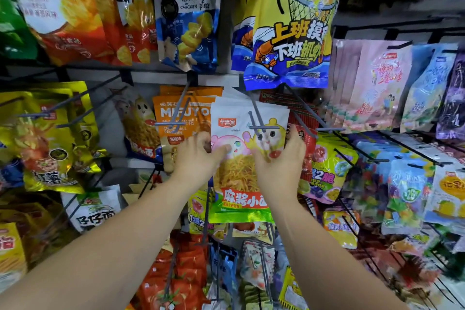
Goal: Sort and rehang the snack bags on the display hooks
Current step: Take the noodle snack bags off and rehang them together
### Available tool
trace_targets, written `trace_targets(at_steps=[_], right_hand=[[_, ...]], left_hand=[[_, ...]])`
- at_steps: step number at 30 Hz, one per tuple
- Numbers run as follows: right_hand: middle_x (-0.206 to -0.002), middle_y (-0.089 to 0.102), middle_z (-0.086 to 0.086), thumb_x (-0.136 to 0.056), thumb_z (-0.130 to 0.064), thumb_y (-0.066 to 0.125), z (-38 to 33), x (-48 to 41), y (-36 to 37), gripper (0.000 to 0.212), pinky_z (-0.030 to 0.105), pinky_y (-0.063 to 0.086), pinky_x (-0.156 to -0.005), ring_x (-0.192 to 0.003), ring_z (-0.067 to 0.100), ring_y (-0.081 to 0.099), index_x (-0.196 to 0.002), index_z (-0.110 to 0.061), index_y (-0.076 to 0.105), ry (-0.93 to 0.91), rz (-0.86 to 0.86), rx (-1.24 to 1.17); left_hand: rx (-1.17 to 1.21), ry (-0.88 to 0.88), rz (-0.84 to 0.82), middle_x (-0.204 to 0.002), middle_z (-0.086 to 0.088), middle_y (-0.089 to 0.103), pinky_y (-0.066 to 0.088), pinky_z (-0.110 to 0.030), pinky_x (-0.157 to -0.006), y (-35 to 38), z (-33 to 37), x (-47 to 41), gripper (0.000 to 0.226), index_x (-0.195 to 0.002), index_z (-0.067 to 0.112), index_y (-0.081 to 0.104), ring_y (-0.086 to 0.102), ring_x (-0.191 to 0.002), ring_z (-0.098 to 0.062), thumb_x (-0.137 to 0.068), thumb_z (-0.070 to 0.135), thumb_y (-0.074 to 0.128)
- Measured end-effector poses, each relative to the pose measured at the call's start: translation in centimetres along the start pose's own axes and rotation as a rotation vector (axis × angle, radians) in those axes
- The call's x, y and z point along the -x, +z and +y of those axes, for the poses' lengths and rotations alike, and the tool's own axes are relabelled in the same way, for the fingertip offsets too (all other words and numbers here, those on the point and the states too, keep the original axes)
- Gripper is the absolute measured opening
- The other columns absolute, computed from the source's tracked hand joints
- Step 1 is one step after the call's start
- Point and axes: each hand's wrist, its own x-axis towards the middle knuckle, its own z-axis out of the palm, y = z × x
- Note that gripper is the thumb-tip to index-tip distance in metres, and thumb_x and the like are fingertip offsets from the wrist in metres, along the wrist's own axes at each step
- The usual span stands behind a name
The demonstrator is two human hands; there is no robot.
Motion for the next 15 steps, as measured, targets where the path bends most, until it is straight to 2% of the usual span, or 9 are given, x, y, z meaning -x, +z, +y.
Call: trace_targets(at_steps=[3,5,7,9,12,15], right_hand=[[-0.162,0.021,-0.001,-0.087,-0.034,0.079,0.3,2.8,0.8,0.088,0.016,0.029,-0.105,-0.148,0.015,0.025,-0.158,-0.021,0.029,-0.073,-0.037,0.097],[-0.163,0.021,0.007,-0.085,-0.035,0.08,0.3,3.8,1.7,0.083,0.03,0.034,-0.114,-0.151,0.023,0.023,-0.154,-0.02,0.037,-0.146,-0.008,0.167],[-0.157,0.033,0.015,-0.083,-0.033,0.081,-0.1,4.6,2.8,0.071,0.045,0.032,-0.118,-0.147,0.032,0.031,-0.145,-0.017,0.05,-0.227,0.064,0.194],[-0.138,0.052,0.014,-0.084,-0.031,0.076,-0.6,5.4,4.2,0.048,0.045,0.035,-0.111,-0.132,0.033,0.045,-0.128,-0.015,0.064,-0.363,0.085,0.214],[-0.114,0.062,0.005,-0.089,-0.031,0.065,-2.2,7.1,7.1,0.025,0.035,0.042,-0.099,-0.112,0.024,0.054,-0.108,-0.015,0.071,-0.502,-0.127,0.175],[-0.116,0.062,0.0,-0.092,-0.032,0.059,-5.1,8.1,10.8,0.028,0.032,0.046,-0.101,-0.114,0.02,0.057,-0.114,-0.016,0.069,-0.447,-0.37,0.062]], left_hand=[[0.151,-0.055,-0.012,-0.064,0.003,0.062,0.05,-0.041,-0.062,-0.2,-1.7,0.9,0.031,-0.068,0.017,0.061,0.06,-0.064,-0.021,-0.086,0.036,0.079],[0.217,-0.052,-0.026,-0.06,0.0,0.064,0.055,-0.044,-0.062,-0.7,-2.5,1.2,0.032,-0.066,0.019,0.062,0.063,-0.061,-0.021,-0.083,0.037,0.082],[0.212,-0.042,-0.057,-0.066,-0.003,0.067,0.052,-0.034,-0.06,-1.4,-3.2,1.2,0.03,-0.072,0.018,0.065,0.063,-0.062,-0.015,-0.082,0.039,0.082],[0.207,-0.067,-0.054,-0.071,-0.002,0.067,0.048,-0.032,-0.061,-2.5,-4.8,1.0,0.024,-0.076,0.02,0.065,0.062,-0.064,-0.015,-0.084,0.038,0.08],[0.25,-0.123,-0.012,-0.075,-0.002,0.067,0.053,-0.037,-0.067,-5.2,-7.9,0.7,0.018,-0.078,0.024,0.063,0.065,-0.071,-0.021,-0.087,0.033,0.076],[0.212,-0.169,0.061,-0.078,0.002,0.069,0.051,-0.032,-0.067,-8.7,-11.1,-0.2,0.014,-0.085,0.023,0.064,0.065,-0.072,-0.014,-0.089,0.03,0.076]])
